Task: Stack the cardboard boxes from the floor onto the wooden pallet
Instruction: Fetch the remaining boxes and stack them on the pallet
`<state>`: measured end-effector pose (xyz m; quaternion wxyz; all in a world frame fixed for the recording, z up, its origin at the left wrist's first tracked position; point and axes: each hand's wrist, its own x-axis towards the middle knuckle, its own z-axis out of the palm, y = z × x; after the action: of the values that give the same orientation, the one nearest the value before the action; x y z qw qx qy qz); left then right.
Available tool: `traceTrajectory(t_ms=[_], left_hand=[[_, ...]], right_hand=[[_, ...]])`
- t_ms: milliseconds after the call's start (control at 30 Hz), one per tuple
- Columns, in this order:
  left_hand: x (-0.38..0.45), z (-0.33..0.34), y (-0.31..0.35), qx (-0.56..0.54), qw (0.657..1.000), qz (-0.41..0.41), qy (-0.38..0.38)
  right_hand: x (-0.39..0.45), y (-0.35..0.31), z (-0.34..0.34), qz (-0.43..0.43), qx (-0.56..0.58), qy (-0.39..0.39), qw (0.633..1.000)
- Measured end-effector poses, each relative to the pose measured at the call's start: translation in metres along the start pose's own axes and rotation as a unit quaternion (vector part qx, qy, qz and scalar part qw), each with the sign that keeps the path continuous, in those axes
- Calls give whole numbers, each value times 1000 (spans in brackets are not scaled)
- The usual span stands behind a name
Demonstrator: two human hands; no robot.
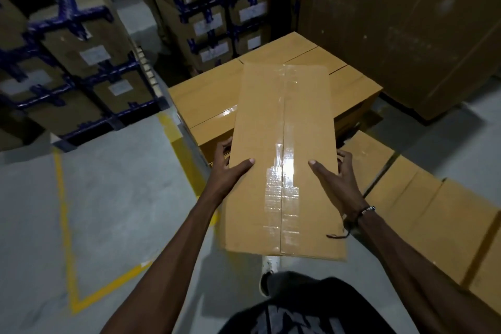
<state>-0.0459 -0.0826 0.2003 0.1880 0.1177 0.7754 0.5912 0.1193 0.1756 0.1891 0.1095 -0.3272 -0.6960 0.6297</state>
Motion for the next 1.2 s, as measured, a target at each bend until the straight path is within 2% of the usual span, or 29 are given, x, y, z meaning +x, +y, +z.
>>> traceTrajectory(t_ms=[233, 500, 900, 1200], left_hand=[[82, -34, 11, 26, 999, 6, -31], [158, -74, 1, 55, 995, 19, -85], [285, -152, -6, 97, 952, 60, -282], [348, -149, -21, 128, 919, 51, -371]], right_hand=[[59, -29, 49, 19, 12, 24, 999], [89, -43, 109, 55, 18, 61, 996], [82, -69, 245, 103, 46, 226, 967], [98, -55, 282, 156, 26, 295, 942]])
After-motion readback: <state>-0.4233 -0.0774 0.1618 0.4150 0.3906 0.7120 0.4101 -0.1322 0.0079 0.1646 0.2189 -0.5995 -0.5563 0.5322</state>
